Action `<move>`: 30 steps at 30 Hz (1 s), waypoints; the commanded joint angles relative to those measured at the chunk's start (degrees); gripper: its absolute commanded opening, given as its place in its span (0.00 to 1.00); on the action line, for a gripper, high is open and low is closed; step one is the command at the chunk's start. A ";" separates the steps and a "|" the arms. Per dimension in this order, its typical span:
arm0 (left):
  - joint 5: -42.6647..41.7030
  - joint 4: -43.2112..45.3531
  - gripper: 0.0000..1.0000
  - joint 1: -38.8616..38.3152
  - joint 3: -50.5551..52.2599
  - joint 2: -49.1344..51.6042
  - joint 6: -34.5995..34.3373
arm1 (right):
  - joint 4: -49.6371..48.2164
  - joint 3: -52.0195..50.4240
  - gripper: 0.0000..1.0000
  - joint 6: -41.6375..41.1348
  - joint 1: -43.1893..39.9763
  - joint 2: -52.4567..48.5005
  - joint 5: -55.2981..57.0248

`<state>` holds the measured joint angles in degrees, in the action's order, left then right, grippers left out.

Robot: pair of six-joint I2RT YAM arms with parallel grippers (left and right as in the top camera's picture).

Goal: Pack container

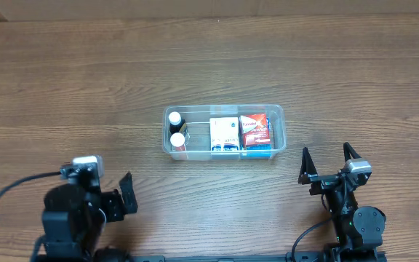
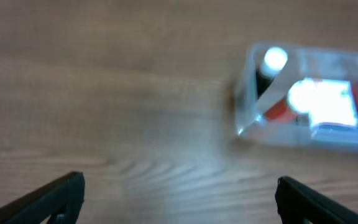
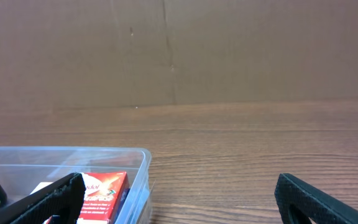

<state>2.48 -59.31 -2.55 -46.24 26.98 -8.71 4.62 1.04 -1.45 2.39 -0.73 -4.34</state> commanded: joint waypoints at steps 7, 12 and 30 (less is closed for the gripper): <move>0.44 37.66 1.00 -0.22 34.27 -24.11 5.81 | -0.26 -0.57 1.00 -0.24 0.50 0.57 -0.31; -0.87 63.65 1.00 -0.22 44.02 -26.77 15.74 | -0.26 -0.57 1.00 -0.24 0.50 0.57 -0.28; -2.93 54.86 1.00 -0.22 45.97 -26.73 16.00 | -0.26 -0.57 1.00 -0.24 0.50 0.57 -0.28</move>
<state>0.62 -4.51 -2.55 -0.47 0.73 6.22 4.67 1.04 -1.50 2.66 -0.73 -4.32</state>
